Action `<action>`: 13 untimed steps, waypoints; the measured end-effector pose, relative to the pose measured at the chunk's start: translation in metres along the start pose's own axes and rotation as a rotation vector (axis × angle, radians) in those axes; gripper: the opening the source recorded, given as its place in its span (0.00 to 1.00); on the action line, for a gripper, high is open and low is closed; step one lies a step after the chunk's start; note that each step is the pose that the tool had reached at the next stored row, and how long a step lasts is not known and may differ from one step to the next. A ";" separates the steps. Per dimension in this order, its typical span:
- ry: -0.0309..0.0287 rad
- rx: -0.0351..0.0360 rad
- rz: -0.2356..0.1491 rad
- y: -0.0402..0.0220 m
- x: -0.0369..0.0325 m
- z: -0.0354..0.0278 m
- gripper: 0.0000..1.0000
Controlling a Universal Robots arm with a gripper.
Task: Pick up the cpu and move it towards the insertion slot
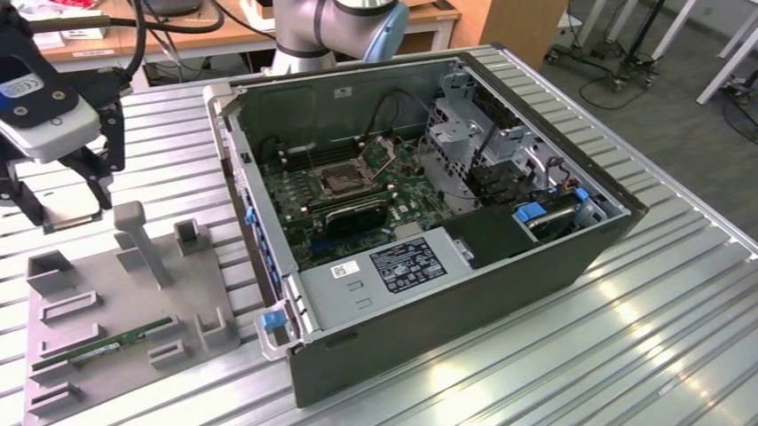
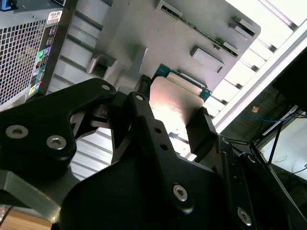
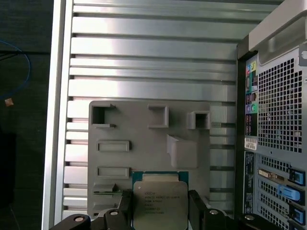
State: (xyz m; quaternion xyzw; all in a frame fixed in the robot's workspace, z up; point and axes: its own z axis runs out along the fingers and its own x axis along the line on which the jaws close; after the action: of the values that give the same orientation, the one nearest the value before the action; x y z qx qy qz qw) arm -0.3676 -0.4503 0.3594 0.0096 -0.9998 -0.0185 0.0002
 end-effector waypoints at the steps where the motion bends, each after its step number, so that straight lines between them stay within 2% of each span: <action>1: 0.0000 0.0000 0.000 0.0000 -0.0017 0.0000 0.55; 13: 0.0000 0.0000 0.000 -0.0004 -0.0223 0.0000 0.55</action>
State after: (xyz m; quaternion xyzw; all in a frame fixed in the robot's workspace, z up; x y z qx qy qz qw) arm -0.3453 -0.4503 0.3594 0.0095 -0.9998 -0.0185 0.0002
